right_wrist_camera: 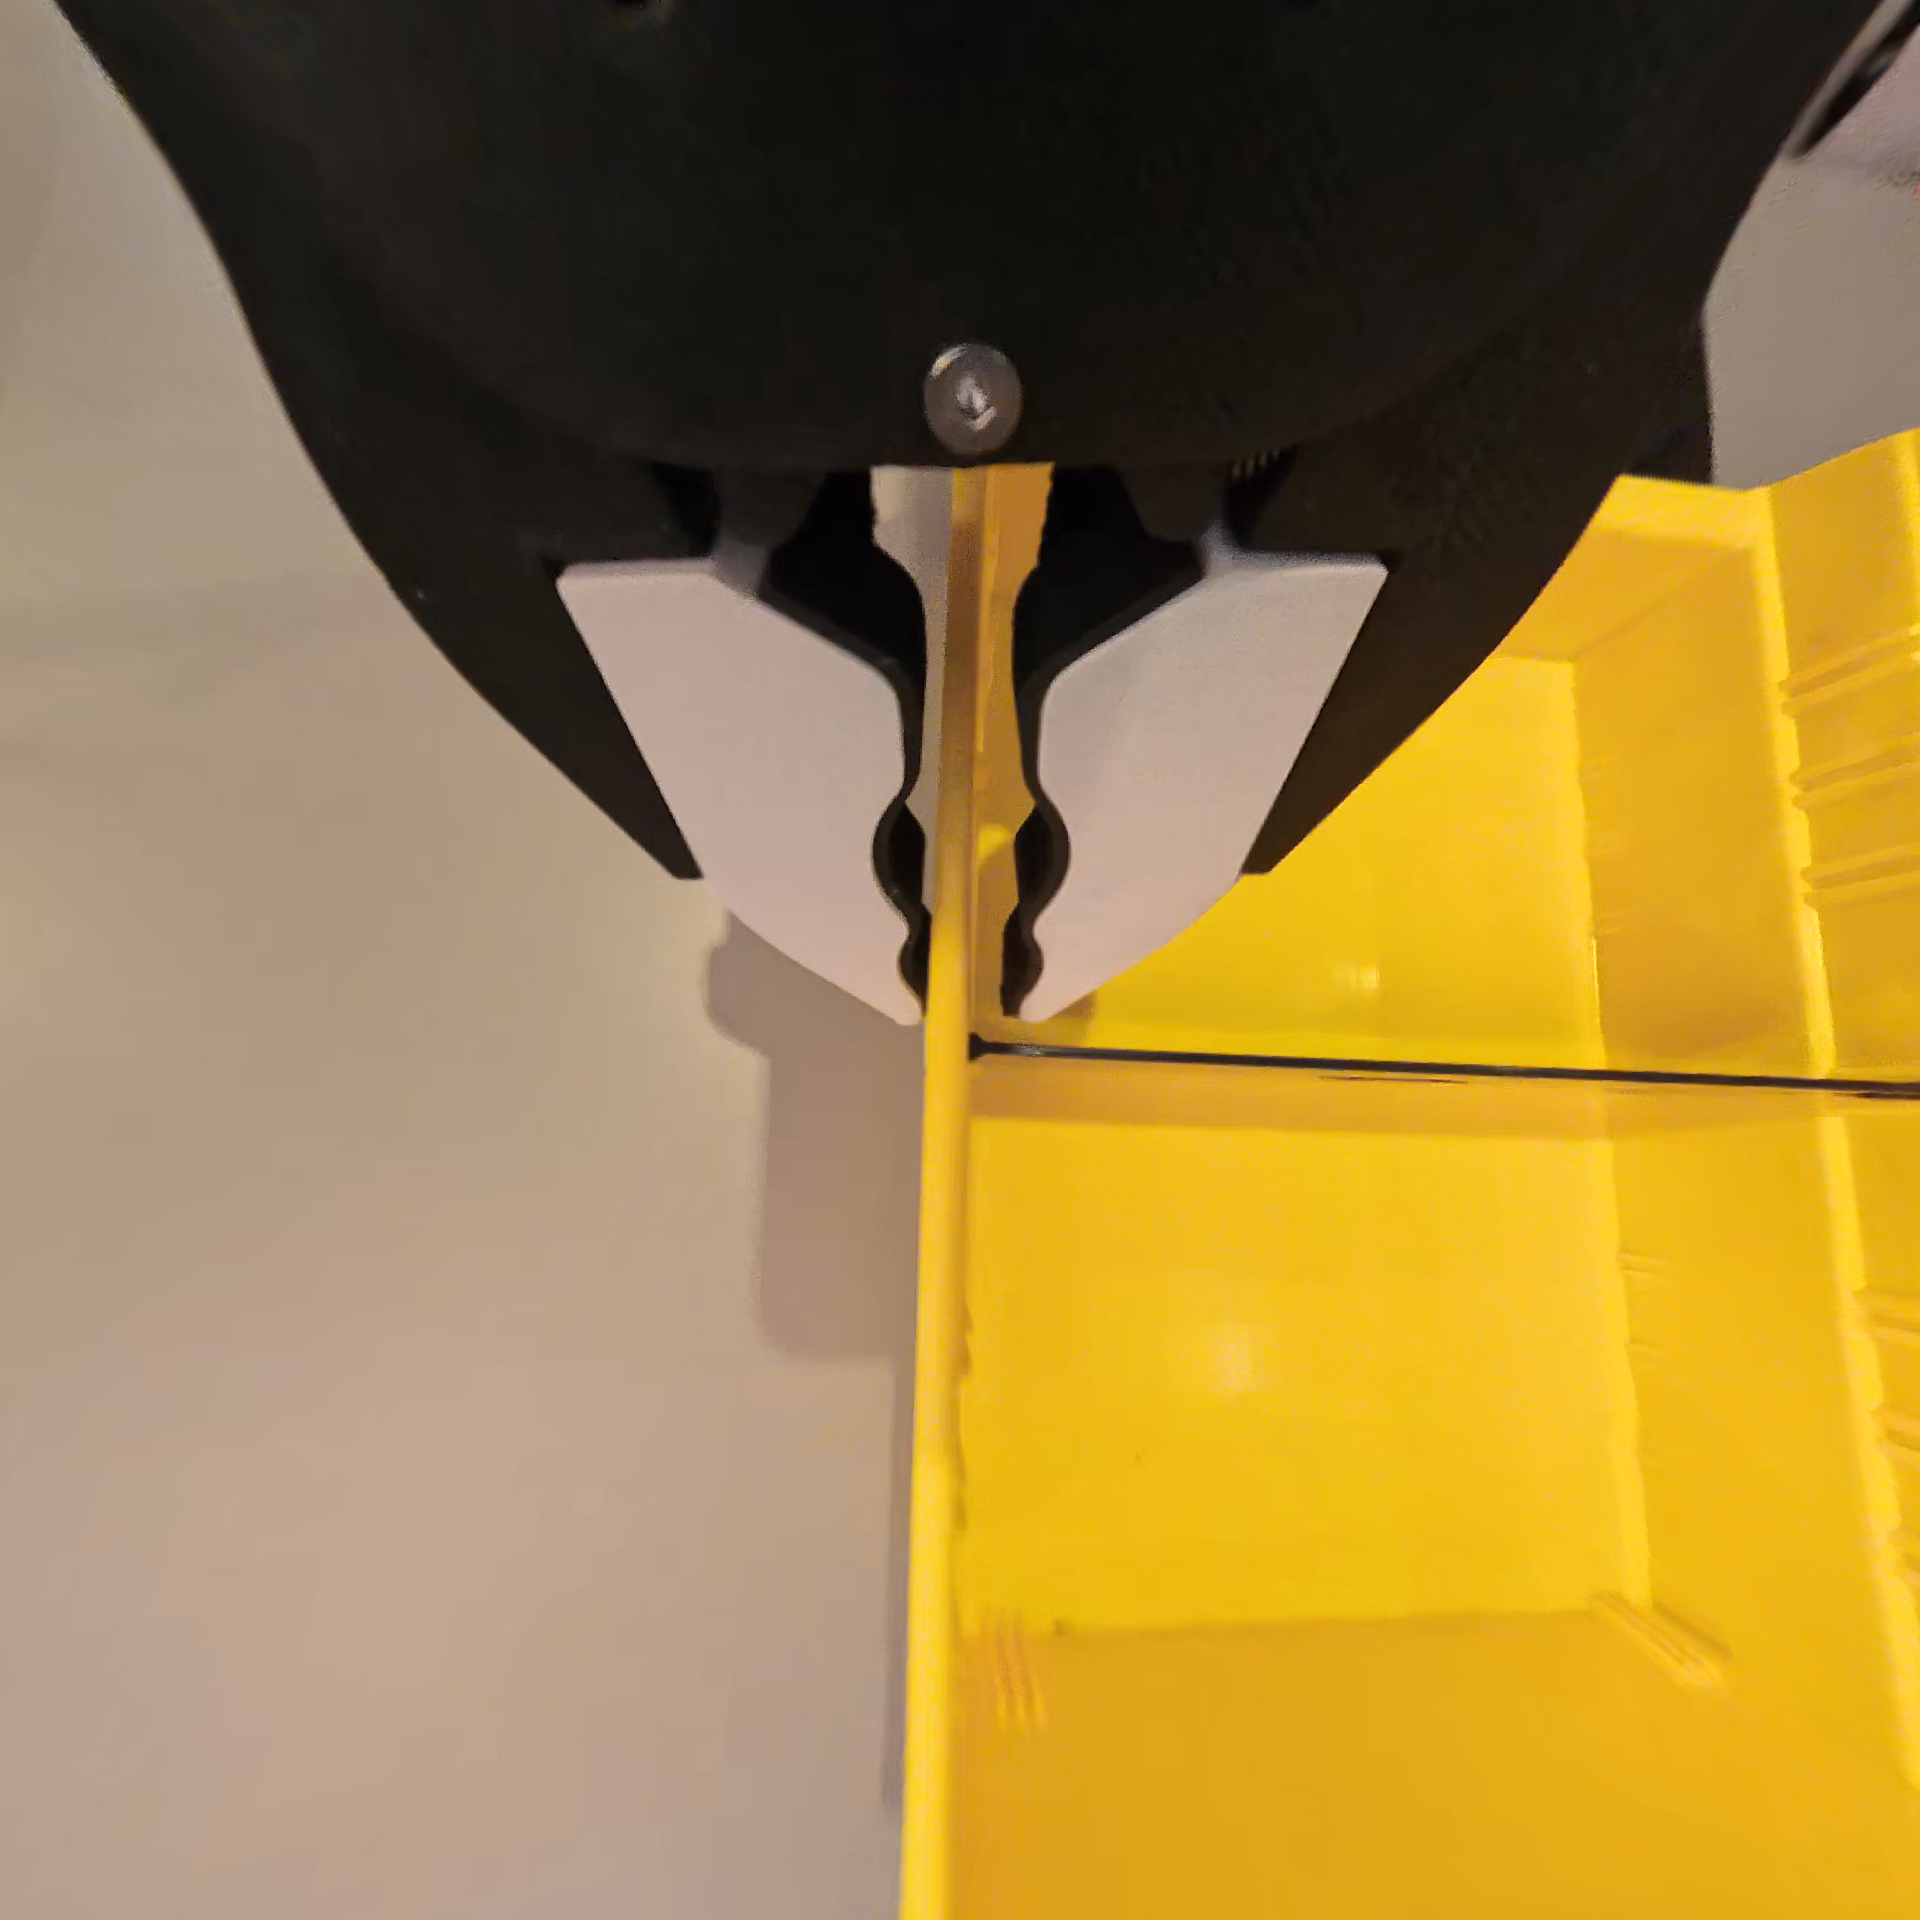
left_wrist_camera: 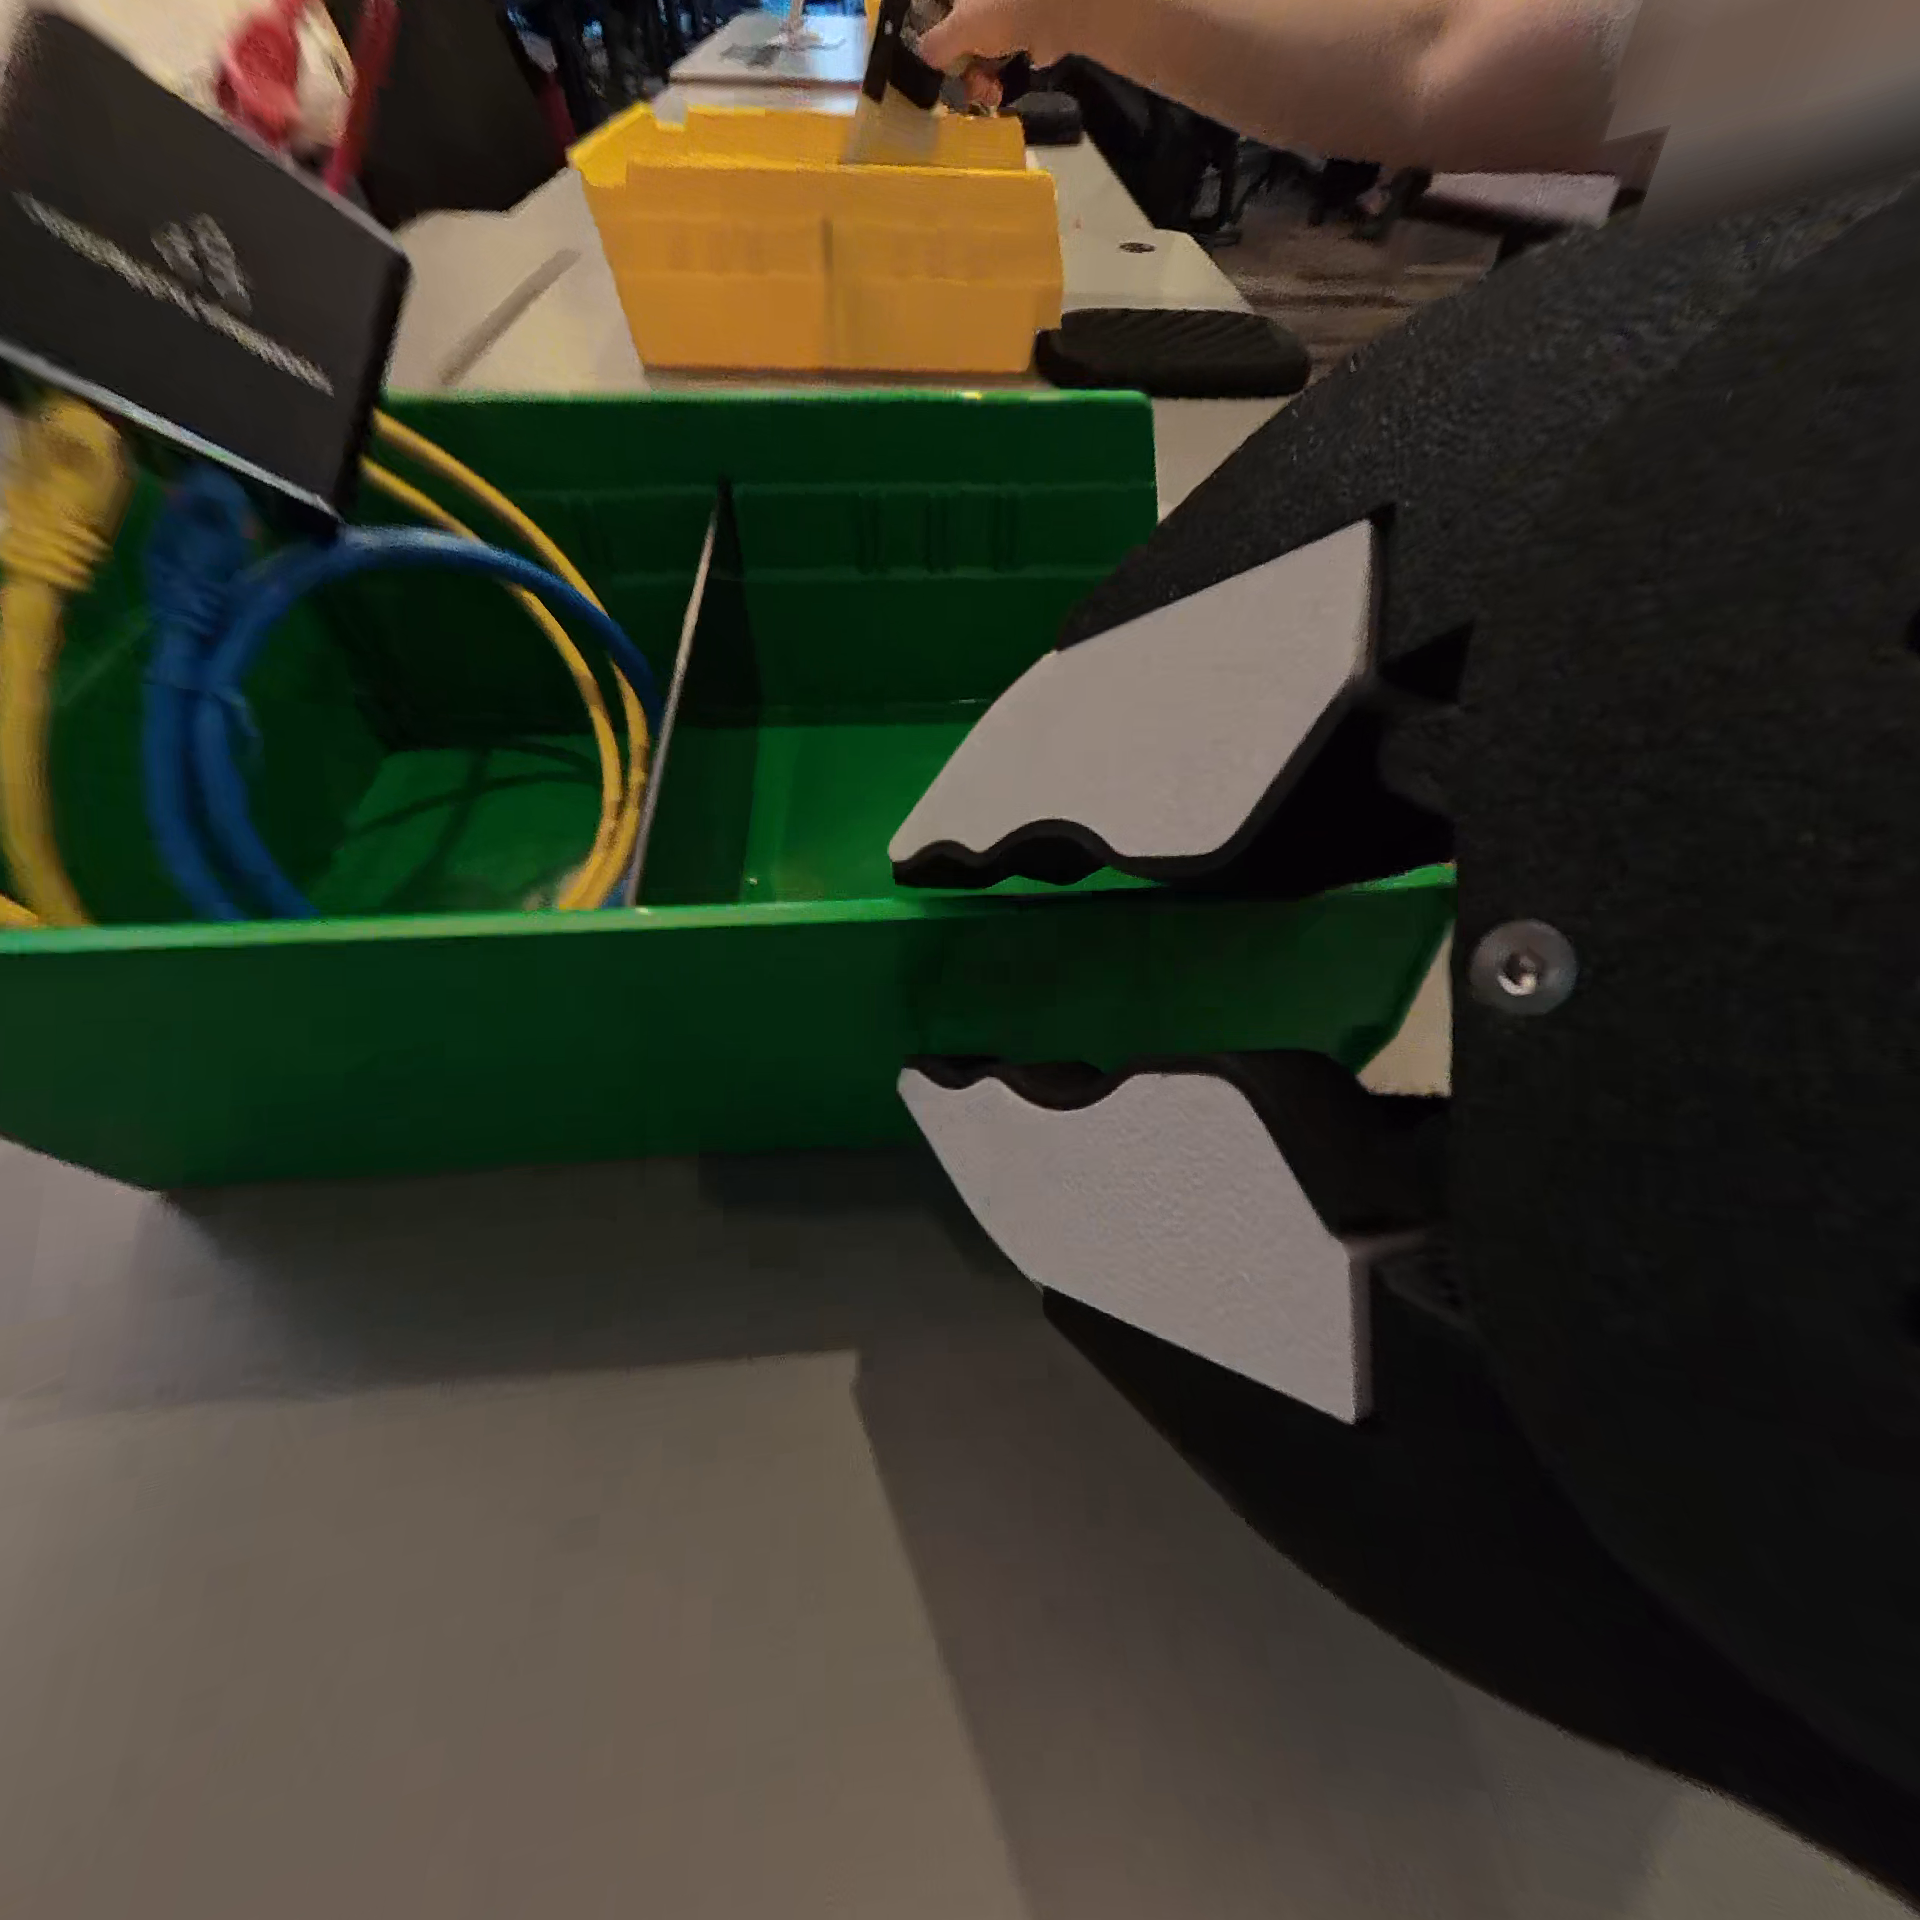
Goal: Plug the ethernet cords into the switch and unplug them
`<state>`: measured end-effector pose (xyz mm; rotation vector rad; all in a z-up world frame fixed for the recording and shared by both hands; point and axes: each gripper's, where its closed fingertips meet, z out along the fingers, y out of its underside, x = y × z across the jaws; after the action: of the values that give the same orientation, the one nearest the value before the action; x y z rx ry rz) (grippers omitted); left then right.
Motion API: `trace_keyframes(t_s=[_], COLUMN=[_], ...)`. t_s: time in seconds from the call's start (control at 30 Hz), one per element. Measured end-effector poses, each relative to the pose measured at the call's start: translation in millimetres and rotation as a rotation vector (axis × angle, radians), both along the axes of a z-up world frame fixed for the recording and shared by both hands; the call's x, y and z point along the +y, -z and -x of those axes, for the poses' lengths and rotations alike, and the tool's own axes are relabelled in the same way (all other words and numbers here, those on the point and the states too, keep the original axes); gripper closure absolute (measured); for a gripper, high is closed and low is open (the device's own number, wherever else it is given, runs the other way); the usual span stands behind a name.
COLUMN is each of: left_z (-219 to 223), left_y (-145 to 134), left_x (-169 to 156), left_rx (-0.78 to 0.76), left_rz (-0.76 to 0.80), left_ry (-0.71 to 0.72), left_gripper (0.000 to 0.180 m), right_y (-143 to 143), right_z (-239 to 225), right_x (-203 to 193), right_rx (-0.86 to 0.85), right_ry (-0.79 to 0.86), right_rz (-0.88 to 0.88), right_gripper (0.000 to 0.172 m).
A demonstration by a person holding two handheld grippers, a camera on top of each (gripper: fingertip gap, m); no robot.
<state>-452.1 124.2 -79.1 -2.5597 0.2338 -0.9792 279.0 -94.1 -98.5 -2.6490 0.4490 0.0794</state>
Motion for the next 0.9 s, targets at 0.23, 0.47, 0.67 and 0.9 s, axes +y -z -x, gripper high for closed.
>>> trace_keyframes(t_s=[0.23, 0.47, 0.67, 0.9], left_z=[16.7, -52.6, -111.6, -135.9], left_y=[-88.3, -119.2, -105.8, -85.1], left_x=[24.6, 26.8, 47.8, 76.4], left_rx=[0.010, 0.188, 0.336, 0.528], left_rz=[-0.528, -0.966, -1.126, -1.166], left_ry=[0.075, 0.224, 0.433, 0.671], left_gripper=[0.149, 0.112, 0.082, 0.083], right_y=[-143.3, -251.1, -316.2, -329.7], right_z=[26.2, 146.6, 220.9, 223.3], right_x=[33.0, 49.0, 62.3, 63.9], right_rx=[-0.491, -0.492, -0.328, -0.234], right_ry=[-0.186, -0.449, -0.524, -0.535], right_rz=[-0.574, -1.126, -1.431, -1.542], right_gripper=[0.145, 0.122, 0.111, 0.112])
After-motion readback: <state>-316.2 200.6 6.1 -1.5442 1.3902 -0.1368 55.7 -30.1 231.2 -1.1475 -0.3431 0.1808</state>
